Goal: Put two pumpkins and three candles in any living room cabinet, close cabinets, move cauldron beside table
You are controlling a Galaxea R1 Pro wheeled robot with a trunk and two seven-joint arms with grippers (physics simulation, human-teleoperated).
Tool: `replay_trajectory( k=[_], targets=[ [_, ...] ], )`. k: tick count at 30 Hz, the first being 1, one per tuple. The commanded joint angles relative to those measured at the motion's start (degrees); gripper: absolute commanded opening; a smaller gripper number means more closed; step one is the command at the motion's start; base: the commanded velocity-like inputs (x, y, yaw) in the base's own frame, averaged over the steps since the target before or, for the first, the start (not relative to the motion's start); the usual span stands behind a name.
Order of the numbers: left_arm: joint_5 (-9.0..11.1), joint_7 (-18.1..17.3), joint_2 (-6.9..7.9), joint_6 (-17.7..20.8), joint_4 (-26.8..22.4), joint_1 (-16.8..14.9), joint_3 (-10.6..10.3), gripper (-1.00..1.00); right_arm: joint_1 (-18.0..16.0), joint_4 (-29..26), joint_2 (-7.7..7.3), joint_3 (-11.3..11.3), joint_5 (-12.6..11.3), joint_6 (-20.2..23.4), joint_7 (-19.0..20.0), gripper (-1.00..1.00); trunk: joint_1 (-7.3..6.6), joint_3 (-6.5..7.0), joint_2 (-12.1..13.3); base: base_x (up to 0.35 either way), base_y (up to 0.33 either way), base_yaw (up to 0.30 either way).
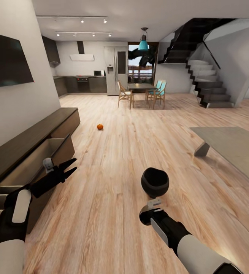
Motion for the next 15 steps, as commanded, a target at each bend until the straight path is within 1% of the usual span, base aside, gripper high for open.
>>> replay_trajectory(
  k=[1,15],
  targets=[
    [0.02,0.00,0.00,-0.01,0.08,0.00,0.00,1.00,0.00,0.00,0.00,0.00,-0.09,-0.04,0.01,-1.00,0.00,-0.05,0.00,0.017,0.000,0.022],
    [0.02,0.00,-0.09,-0.03,0.54,0.01,-0.01,1.00,0.00,0.08,0.11,0.16,-0.28,0.09,-0.11,-1.00,0.00,-1.25,0.00,0.002,0.000,0.002]
  ],
)
